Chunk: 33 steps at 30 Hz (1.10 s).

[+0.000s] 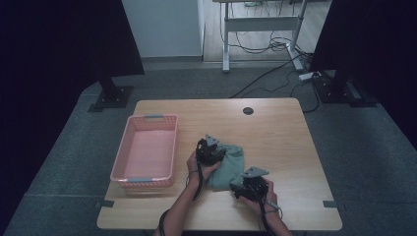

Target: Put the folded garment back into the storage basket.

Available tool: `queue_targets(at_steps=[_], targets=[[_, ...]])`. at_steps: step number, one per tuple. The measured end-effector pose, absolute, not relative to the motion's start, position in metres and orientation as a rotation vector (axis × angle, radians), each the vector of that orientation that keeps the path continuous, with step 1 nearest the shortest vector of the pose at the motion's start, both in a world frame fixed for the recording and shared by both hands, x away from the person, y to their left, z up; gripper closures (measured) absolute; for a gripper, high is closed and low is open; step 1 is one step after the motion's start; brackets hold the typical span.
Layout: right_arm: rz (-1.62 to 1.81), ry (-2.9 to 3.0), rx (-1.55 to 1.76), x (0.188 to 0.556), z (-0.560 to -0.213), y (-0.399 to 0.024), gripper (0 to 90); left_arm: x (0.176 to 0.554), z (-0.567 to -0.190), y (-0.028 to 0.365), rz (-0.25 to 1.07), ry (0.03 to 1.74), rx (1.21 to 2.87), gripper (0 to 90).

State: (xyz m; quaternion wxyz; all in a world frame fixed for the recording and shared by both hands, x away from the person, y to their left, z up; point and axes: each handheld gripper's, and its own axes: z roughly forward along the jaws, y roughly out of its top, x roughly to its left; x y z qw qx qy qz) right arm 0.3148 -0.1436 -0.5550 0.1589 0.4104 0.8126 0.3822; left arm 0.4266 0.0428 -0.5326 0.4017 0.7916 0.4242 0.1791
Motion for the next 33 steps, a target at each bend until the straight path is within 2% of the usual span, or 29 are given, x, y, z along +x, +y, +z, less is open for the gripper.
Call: queue_targets(at_steps=[3,5,11,18,33], targets=[[1.108,2.313,1.157,0.3127,-0.556,-0.144,44.1,0.4256,-0.5321,0.0419,0.461,1.072,2.001,64.1],[1.093,2.32,1.135,0.3121,-0.555,-0.1429,53.2,0.4249,-0.5327,0.0416,0.468,1.067,2.0,64.0],[1.121,2.338,1.148,0.3152,-0.5538,-0.1441,61.4,0.4245,-0.5338,0.0418,0.466,1.063,1.989,64.0],[1.127,2.321,1.126,0.3144,-0.5529,-0.1442,65.7,0.4236,-0.5324,0.0421,0.466,1.057,1.981,64.1],[1.148,2.299,1.112,0.3125,-0.5466,-0.1454,67.7,0.4224,-0.5265,0.0402,0.47,1.038,1.98,64.2]])
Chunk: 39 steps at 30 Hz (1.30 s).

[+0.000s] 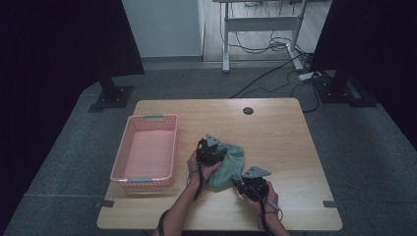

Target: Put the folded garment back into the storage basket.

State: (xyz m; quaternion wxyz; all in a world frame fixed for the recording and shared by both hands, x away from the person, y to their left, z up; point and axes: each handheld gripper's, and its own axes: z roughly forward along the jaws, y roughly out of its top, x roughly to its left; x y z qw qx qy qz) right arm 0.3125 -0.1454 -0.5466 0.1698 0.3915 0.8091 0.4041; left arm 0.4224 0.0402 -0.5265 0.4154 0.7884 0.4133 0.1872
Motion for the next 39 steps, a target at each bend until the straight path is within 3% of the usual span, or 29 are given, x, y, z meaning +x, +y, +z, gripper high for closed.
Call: queue_targets(at_steps=[39], targets=[[1.17,2.242,1.054,0.304,-0.52,-0.148,68.9,0.416,-0.503,0.032,0.491,1.008,1.971,64.5]])
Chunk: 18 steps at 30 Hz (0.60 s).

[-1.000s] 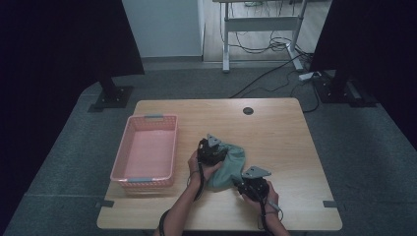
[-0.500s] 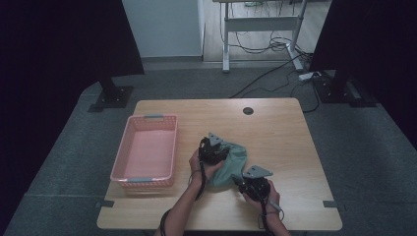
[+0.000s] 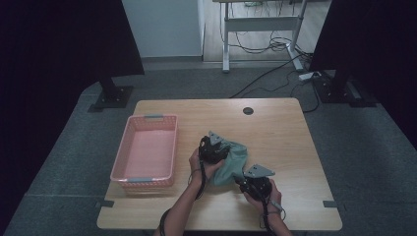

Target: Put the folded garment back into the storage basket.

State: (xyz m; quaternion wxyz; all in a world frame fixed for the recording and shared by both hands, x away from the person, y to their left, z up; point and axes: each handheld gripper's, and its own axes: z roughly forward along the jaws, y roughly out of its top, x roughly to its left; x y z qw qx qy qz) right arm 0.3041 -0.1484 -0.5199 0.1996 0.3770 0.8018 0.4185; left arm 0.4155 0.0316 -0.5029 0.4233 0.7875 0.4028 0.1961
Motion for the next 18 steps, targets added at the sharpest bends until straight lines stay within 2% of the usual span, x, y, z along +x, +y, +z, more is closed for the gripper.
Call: queue_targets(at_steps=[18], targets=[[1.177,2.22,1.011,0.303,-0.499,-0.142,69.3,0.413,-0.485,0.039,0.506,1.003,1.951,64.5]])
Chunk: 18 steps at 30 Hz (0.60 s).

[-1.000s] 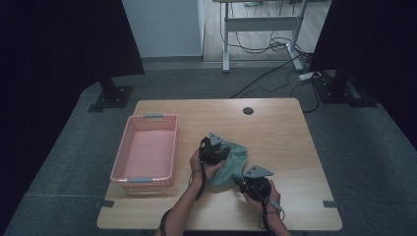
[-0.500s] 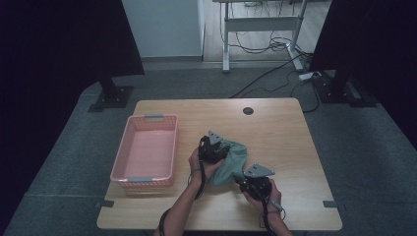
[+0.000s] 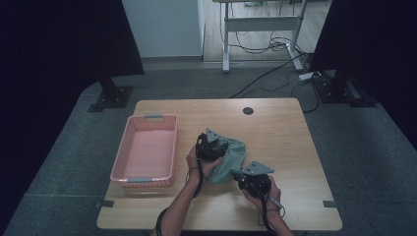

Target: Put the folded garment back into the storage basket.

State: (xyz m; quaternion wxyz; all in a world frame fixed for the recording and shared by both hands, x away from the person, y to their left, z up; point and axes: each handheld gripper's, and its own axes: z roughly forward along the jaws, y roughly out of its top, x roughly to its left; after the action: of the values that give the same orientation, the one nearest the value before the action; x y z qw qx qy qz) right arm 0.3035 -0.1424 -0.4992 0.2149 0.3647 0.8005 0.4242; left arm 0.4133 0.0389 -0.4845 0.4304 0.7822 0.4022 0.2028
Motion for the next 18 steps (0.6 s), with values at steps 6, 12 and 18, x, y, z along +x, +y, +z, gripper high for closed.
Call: queue_targets(at_steps=[6,12,18], targets=[[1.187,2.207,1.004,0.302,-0.491,-0.143,69.5,0.413,-0.476,0.039,0.516,0.995,1.95,64.5],[1.184,2.198,0.983,0.301,-0.482,-0.143,69.6,0.412,-0.471,0.039,0.516,0.995,1.938,64.5],[1.197,2.186,0.976,0.301,-0.476,-0.143,69.7,0.411,-0.464,0.04,0.528,0.987,1.934,64.5]])
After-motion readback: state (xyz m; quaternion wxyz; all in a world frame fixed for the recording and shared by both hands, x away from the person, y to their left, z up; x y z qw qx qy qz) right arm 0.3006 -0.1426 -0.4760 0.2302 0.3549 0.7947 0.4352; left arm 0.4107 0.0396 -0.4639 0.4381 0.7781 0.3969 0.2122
